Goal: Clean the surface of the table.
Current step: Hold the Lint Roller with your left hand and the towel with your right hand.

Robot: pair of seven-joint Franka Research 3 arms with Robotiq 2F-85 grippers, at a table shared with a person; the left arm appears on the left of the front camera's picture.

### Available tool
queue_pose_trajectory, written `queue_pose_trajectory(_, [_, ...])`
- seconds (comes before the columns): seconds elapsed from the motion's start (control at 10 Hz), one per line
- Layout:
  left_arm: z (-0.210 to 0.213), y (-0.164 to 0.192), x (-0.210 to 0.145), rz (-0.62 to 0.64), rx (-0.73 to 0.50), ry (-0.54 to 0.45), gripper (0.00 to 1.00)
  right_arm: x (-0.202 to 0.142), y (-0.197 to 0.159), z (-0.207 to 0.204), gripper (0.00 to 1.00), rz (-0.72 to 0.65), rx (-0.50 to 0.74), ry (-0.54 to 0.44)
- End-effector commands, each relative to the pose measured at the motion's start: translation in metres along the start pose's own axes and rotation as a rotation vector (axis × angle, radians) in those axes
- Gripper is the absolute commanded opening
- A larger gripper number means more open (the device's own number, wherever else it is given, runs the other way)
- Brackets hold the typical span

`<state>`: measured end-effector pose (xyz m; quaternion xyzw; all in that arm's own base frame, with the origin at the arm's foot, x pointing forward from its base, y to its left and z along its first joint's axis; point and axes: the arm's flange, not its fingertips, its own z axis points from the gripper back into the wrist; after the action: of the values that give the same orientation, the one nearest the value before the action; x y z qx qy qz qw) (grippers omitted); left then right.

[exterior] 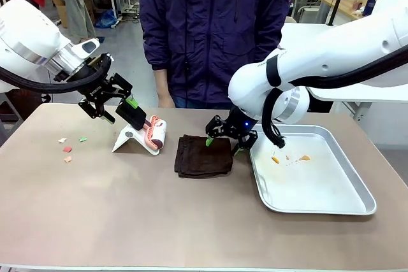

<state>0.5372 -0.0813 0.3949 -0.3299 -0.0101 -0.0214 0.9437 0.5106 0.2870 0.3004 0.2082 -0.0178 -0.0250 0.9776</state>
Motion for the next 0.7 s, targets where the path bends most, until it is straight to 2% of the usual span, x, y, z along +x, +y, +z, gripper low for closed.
queue_pose_trajectory(0.0, [0.0009,-0.0031,0.0043,0.031,-0.020,0.002,1.00,0.0015,0.0053,-0.0022,1.00,-0.030,-0.007,0.014])
queue_pose_trajectory(0.1, [0.0009,-0.0037,0.0045,0.032,-0.027,-0.013,1.00,0.0010,0.0064,-0.0020,1.00,-0.027,-0.006,0.014])
queue_pose_trajectory(0.2, [0.0009,-0.0037,0.0049,0.028,-0.027,-0.023,0.94,0.0014,0.0069,-0.0016,1.00,-0.040,0.010,0.037])
queue_pose_trajectory(0.3, [0.0001,-0.0046,0.0051,0.030,-0.021,-0.023,0.41,0.0016,0.0065,-0.0029,0.40,-0.039,0.006,0.052])
queue_pose_trajectory(0.4, [-0.0011,-0.0069,0.0059,0.027,-0.017,-0.019,0.34,0.0016,0.0064,-0.0033,0.40,-0.046,0.014,0.057])
queue_pose_trajectory(0.5, [-0.0015,-0.0082,0.0069,0.026,-0.020,-0.020,0.00,0.0019,0.0064,-0.0035,0.00,-0.046,0.019,0.058])
queue_pose_trajectory(0.6, [-0.0011,-0.0074,0.0069,0.023,-0.020,-0.023,0.00,0.0021,0.0062,-0.0046,0.36,-0.046,0.019,0.060])
